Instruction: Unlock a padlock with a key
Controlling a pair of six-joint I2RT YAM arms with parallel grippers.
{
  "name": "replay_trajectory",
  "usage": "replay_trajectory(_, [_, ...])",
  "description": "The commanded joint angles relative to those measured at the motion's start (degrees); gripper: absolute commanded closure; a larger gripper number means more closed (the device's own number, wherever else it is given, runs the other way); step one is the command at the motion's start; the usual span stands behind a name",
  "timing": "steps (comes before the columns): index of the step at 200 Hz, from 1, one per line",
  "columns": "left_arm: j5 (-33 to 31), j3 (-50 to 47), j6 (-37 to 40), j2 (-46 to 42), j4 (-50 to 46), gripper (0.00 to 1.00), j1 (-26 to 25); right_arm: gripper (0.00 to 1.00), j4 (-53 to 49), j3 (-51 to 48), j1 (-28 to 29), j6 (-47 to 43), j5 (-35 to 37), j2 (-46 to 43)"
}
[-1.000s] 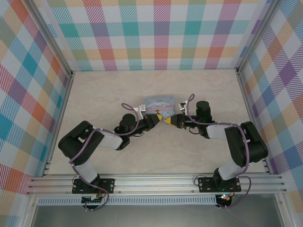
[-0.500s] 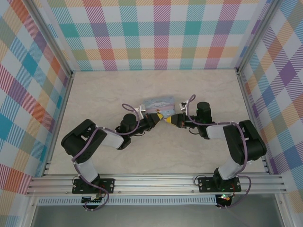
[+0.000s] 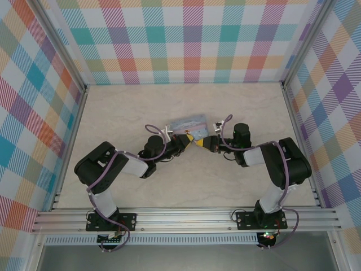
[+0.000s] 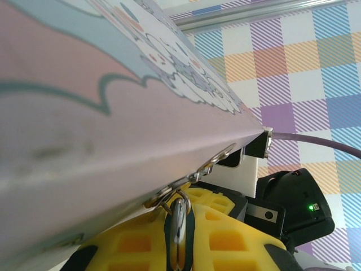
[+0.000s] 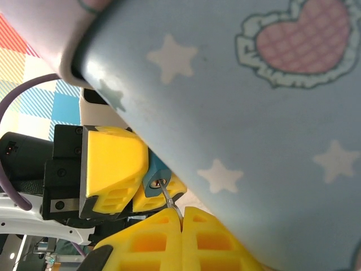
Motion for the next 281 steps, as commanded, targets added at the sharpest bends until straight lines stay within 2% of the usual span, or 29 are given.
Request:
replay_trajectory(1, [11.6,2.7,-0.1,-0.7,9.3,1.0,-3.4,1.0,6.1,1.9,0.6,1.9,5.4,1.8])
replay_trajectory(81, [12.5,2.9,0.5,0.6,8.9,1.0,-3.6,1.0,6.3,3.3,1.1,2.7,5.5,1.9])
replay_trajectory(138, [11.3,1.9,6.2,0.0,2.0,1.0,-3.9,1.0,6.6,4.1,2.3,3.3,5.8,0.8])
replay_trajectory(204, [12.1,2.9,3.9,2.6,6.5,1.0,-4.2,1.0,3.9,4.8,3.8,2.0,7.4,0.1])
replay_trajectory(281, [11.9,2.3,4.5,2.3,5.7,1.0,-4.7,1.0,1.6,5.5,3.8,0.5,8.1,-0.3])
